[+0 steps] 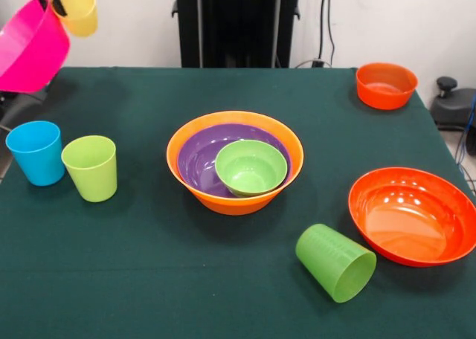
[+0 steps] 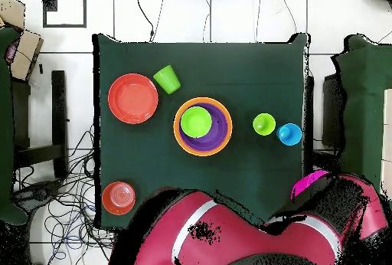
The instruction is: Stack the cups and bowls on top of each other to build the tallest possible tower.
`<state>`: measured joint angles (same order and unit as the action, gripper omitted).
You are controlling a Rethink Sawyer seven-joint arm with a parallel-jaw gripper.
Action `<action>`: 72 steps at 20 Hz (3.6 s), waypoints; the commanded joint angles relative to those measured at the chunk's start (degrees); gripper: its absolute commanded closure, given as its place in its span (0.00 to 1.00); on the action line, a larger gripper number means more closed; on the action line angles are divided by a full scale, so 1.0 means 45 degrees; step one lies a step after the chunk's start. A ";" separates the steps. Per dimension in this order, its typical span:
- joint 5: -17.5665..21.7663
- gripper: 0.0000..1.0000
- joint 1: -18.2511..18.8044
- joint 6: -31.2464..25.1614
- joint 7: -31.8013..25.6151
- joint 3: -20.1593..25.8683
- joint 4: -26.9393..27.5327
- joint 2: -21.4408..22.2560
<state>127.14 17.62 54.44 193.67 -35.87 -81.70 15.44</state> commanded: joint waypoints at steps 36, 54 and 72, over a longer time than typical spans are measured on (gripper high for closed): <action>-0.5033 1.00 -0.2794 0.1508 0.5769 -0.4089 0.0067 -0.0627; -0.6515 1.00 -0.4410 0.1379 0.9875 -0.4314 0.1180 -0.1608; -0.5560 1.00 -0.6174 0.2853 1.4008 -0.6210 0.2900 -0.3726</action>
<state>99.69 -9.31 64.90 237.98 -66.87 -76.40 5.16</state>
